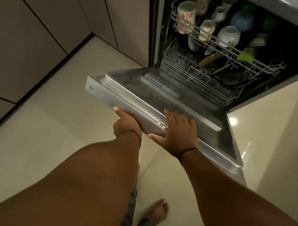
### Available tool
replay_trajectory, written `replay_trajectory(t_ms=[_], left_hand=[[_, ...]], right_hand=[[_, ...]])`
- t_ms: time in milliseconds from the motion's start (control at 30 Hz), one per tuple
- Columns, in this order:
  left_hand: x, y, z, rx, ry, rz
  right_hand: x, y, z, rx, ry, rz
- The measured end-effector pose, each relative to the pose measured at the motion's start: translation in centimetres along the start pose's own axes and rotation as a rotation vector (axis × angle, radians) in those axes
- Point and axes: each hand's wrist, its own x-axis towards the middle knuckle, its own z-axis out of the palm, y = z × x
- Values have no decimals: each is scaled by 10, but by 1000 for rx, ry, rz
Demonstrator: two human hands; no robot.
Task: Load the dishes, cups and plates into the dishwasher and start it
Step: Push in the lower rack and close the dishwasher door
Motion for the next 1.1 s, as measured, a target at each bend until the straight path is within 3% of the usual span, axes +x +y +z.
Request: replay_trajectory(t_ms=[233, 433, 600, 733, 900, 1100], left_hand=[[-35, 56, 26, 145, -48, 237], [-69, 105, 76, 238, -164, 627], [-73, 142, 116, 344, -259, 779], [-85, 169, 138, 407, -309, 802], [-102, 204, 163, 457, -402, 760], [-114, 235, 189, 596, -450, 783]], right_hand=[[15, 17, -49, -225, 117, 57], [59, 49, -85, -277, 309, 110], [91, 76, -114, -367, 301, 91], [111, 89, -140, -378, 288, 123], [138, 94, -184, -322, 355, 358], [171, 117, -224, -415, 245, 491]])
